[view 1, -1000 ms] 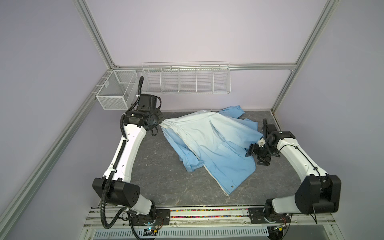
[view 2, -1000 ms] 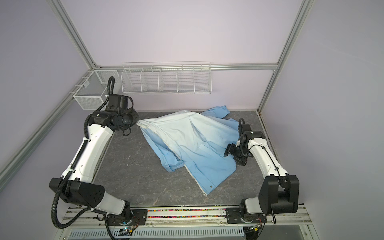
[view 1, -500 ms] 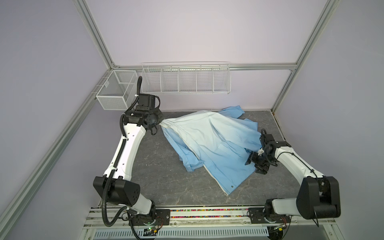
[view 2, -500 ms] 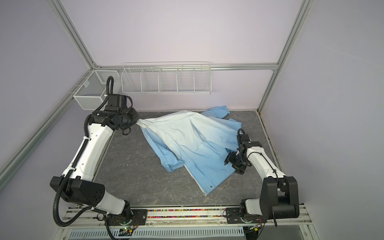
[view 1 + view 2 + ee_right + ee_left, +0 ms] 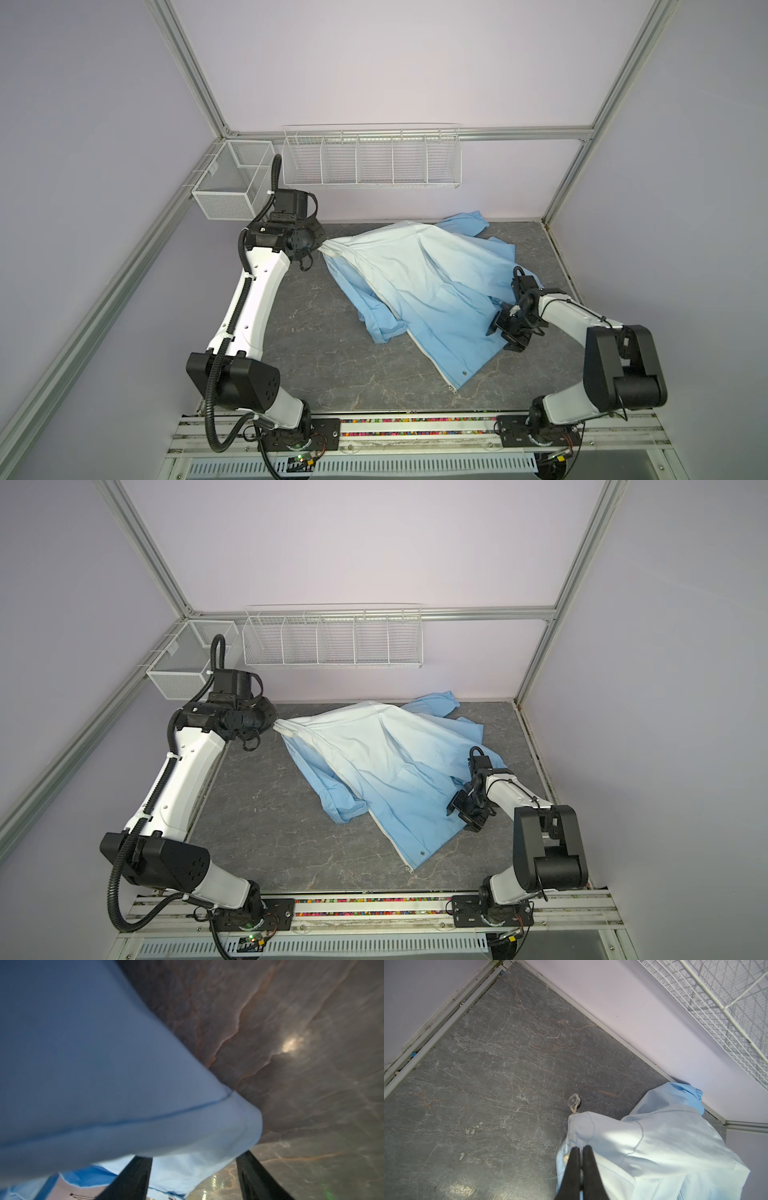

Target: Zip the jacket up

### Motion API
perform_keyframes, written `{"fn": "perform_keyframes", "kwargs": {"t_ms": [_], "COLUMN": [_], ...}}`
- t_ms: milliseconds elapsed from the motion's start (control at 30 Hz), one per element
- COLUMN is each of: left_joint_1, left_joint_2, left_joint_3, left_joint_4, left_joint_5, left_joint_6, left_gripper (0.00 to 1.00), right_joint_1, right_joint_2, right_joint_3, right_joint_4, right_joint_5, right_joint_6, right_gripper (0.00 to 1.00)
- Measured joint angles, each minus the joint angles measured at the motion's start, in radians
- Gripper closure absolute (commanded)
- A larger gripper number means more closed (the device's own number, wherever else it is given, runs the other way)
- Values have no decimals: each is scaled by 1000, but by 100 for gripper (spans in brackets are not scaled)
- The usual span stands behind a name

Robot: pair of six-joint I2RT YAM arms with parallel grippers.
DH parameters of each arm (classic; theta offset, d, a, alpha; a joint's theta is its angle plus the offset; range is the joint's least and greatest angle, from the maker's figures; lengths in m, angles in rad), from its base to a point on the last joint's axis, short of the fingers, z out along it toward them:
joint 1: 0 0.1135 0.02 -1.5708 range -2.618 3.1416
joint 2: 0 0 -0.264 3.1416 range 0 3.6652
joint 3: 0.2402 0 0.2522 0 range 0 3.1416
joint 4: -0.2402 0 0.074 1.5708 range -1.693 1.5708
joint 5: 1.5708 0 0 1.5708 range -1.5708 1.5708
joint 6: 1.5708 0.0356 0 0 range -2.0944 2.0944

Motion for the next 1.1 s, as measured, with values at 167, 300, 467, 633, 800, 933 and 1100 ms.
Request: {"fn": "perform_keyframes", "kwargs": {"t_ms": [167, 300, 467, 633, 800, 933, 1100], "left_joint_1": [10, 12, 24, 35, 52, 62, 70], "left_joint_2": [-2, -11, -20, -35, -58, -86, -123], "left_joint_3": [0, -4, -4, -3, 13, 32, 59], "left_joint_4": [0, 0, 0, 0, 9, 19, 27], "left_joint_5": [8, 10, 9, 2, -6, -24, -67], "left_joint_6": [5, 12, 33, 63, 86, 94, 102], "left_gripper": [100, 100, 100, 100, 100, 100, 100], "right_joint_1": [0, 2, 2, 0, -23, -53, -92], "right_joint_2": [49, 93, 71, -1, -64, -82, -82], "right_joint_3": [26, 98, 282, 529, 716, 798, 904], "right_joint_4": [19, 8, -62, -119, -137, -149, -150], "right_joint_5": [-9, -4, 4, 8, -29, -84, -172], "right_joint_6": [10, 2, -17, -51, -79, -92, -102], "right_gripper": [87, 93, 93, 93, 93, 93, 93]}}
